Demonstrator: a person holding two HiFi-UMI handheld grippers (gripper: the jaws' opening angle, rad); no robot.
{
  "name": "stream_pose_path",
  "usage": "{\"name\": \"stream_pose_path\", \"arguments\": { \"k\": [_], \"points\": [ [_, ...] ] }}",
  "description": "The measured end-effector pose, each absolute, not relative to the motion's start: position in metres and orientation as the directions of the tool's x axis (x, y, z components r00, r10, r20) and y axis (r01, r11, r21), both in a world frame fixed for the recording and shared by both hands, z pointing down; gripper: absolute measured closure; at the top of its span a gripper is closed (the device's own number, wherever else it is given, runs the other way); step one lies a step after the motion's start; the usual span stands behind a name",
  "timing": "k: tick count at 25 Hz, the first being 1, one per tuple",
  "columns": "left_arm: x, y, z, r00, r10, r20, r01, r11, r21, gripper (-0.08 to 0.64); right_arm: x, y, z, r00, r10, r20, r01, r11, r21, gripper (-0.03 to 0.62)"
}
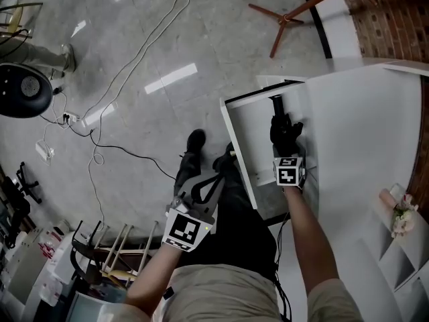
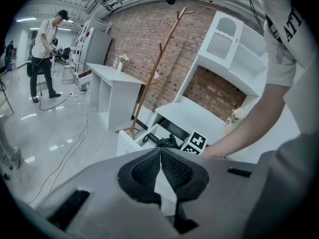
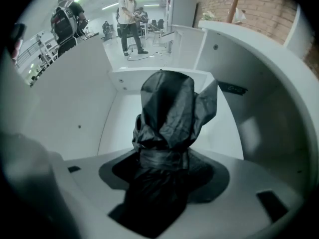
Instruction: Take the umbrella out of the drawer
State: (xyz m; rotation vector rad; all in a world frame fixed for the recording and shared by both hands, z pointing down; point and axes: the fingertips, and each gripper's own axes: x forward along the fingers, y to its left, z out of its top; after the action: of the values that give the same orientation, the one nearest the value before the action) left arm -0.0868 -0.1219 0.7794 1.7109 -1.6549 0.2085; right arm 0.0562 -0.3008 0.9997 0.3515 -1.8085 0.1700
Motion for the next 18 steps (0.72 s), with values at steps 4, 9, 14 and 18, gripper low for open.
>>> {"name": "stream_pose_path", "arguments": {
  "k": [4,9,14,18],
  "points": [
    [-0.084,-0.122,0.769,0.158,-0.806,0.571,-0.926,0.08,0.37,0.534,0.049,-0.294,0.979,-0.273,-0.158,0.949,-0.291,0.954,0.075,0.307],
    [-0.083,-0.122,0.753,0.159,-0.814,0.558,-0.933,0.062,0.355,0.534,0.046,-0.285,0.956,-0.327,-0.15,0.933,-0.318,0.947,0.041,0.308],
    [-0.085,-0.12,0.733,0.157,-0.825,0.543,-0.94,0.043,0.337,0.534,0.037,-0.279,0.925,-0.379,-0.158,0.912,-0.325,0.945,0.028,0.308],
    [-0.086,-0.125,0.716,0.164,-0.836,0.523,-0.948,0.013,0.318,0.534,0.034,-0.281,0.897,-0.401,-0.18,0.898,-0.334,0.942,0.04,0.308]
  ]
}}
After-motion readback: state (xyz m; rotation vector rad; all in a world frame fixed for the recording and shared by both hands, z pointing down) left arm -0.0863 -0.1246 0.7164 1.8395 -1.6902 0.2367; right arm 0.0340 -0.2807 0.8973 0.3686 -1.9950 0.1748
